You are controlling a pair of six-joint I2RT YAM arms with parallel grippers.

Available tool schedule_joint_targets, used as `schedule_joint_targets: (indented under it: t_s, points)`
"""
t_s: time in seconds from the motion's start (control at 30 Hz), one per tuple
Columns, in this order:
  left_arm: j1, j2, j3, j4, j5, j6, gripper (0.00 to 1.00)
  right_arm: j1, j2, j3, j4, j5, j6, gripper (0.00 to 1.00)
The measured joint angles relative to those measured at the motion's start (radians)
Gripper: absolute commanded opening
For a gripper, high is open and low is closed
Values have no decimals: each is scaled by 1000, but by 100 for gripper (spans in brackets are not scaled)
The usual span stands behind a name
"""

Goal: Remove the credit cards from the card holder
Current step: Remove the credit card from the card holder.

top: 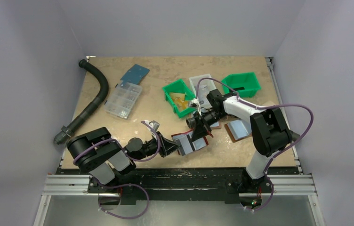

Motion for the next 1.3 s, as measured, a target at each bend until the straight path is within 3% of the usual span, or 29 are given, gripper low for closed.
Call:
schedule_joint_targets:
  t_s: [0.13, 1.03, 1.3]
  points:
    - [8, 0, -2, -1, 14, 0, 0, -2, -10, 0, 8, 20, 6, 0]
    - [77, 55, -41, -11, 24, -43, 0, -66, -51, 3, 15, 43, 13, 0]
    - [79, -82, -17, -161, -18, -40, 19, -91, -91, 16, -36, 10, -43, 0]
